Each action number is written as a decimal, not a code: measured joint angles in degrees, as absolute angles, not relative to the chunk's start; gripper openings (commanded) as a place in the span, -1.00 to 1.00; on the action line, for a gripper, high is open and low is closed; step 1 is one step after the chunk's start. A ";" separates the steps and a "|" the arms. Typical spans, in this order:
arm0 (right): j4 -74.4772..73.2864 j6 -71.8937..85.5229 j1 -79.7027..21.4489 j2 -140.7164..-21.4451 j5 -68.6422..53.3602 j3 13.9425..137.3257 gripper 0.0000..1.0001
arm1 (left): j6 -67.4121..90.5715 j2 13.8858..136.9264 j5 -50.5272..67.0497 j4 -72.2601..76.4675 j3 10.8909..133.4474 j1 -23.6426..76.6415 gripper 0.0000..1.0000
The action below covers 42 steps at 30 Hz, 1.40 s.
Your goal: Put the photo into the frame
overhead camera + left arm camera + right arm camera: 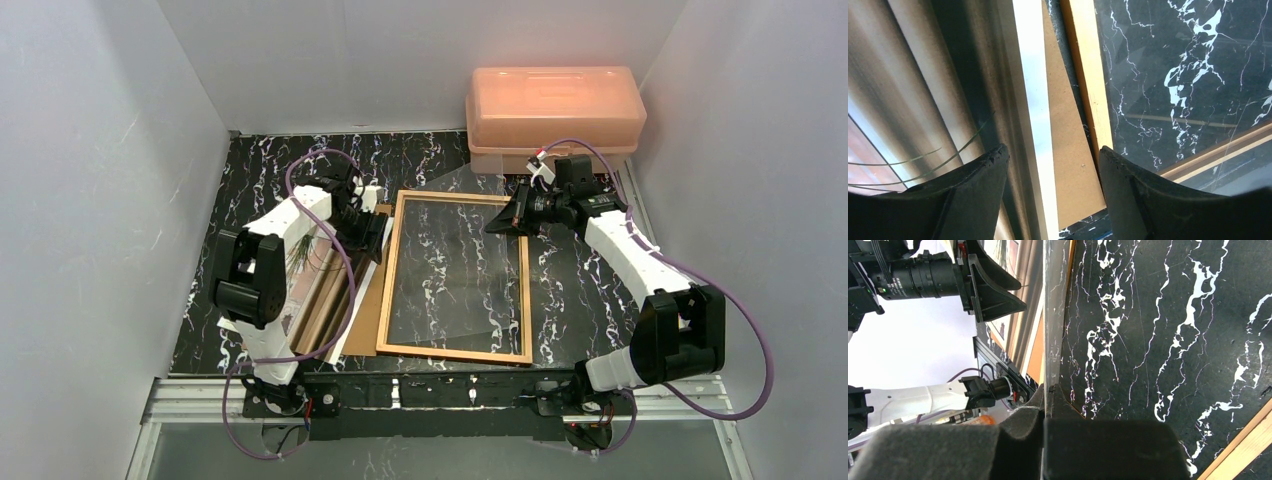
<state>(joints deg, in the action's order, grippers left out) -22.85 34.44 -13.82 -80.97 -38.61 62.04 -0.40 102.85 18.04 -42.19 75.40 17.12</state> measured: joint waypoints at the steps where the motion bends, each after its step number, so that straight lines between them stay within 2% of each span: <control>1: -22.90 34.30 -13.82 -81.03 -38.59 62.02 -0.97 | -0.40 103.00 18.04 -42.19 75.40 17.32 0.27; 17: -21.96 35.51 -13.82 -80.47 -37.58 59.70 -0.97 | 0.67 103.88 18.59 -40.32 75.05 19.35 0.08; 22: -22.09 36.21 -13.82 -80.34 -37.23 58.11 -0.97 | 0.69 103.88 18.70 -39.83 73.93 19.97 -0.09; 28: -22.02 36.32 -13.82 -80.34 -37.23 58.04 -0.97 | 0.64 103.88 18.76 -39.38 73.58 20.05 -0.17; 33: -22.00 36.27 -13.82 -80.34 -37.26 58.04 -0.97 | 0.73 104.05 18.65 -39.27 73.54 20.05 -0.49; 42: -21.82 36.01 -13.82 -80.34 -37.67 58.06 -0.97 | 0.60 108.53 18.61 -39.05 73.54 20.05 -0.53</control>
<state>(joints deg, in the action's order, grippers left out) -21.82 36.01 -13.82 -80.34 -37.67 58.06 0.60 108.53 18.61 -39.05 73.54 20.05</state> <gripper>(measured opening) 0.031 0.239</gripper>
